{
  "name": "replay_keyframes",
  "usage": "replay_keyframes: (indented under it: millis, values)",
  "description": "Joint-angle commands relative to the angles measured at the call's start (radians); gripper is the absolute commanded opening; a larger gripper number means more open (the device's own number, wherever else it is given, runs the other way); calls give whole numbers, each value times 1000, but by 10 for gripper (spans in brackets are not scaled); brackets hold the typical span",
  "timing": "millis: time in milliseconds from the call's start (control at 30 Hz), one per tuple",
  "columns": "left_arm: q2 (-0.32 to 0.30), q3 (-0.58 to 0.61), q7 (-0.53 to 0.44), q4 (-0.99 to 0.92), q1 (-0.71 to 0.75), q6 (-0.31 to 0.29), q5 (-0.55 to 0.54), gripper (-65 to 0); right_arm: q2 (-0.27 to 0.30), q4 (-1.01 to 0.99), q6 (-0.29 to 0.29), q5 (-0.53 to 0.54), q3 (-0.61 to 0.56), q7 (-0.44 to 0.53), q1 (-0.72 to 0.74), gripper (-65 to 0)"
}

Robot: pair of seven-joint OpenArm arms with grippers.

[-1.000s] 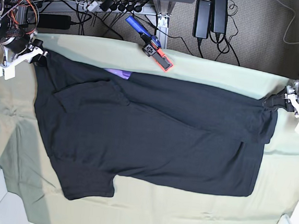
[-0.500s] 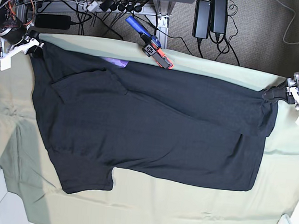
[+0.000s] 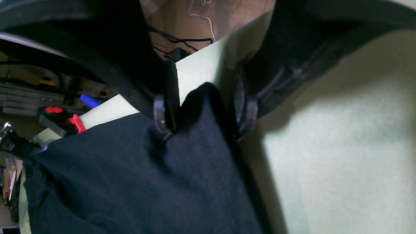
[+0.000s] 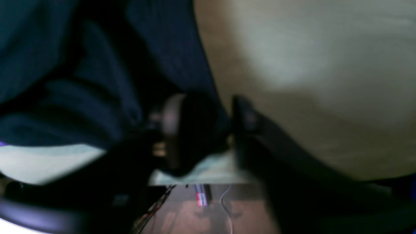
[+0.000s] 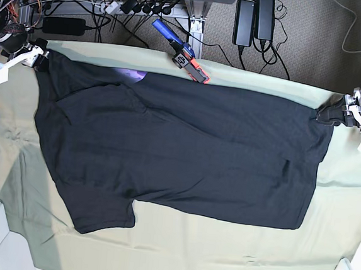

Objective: Fold the T-shirt properly
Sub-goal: 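Drag the shirt with both grippers away from the robot, then release left, then move the left gripper to the shirt's lower edge and grasp it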

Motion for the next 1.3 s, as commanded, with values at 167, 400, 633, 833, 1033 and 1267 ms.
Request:
replay_keyframes:
  millis: [167, 400, 633, 833, 1033, 1267]
  values:
    - [-43, -132, -23, 7, -8, -3, 45, -349, 19, 14, 64, 0, 10, 22, 2, -296]
    - [-79, -227, -69, 7, -14, -3, 45, -342, 19, 14, 64, -14, 10, 51, 19, -296]
    - [-76, -222, -216, 7, -114, -3, 117, -227, 18, 14, 64, -42, 10, 60, 41, -296]
    - [-58, -172, -326, 7, -234, -3, 244, -227, 18, 10, 64, -106, 10, 74, 46, -296]
    - [-28, -59, -303, 7, -369, -3, 246, -227, -4, 1, 64, -124, 10, 82, 46, -296]
    - [54, 62, -320, 6, -475, -3, 340, -227, -35, 2, 64, -70, 10, 85, 102, -296]
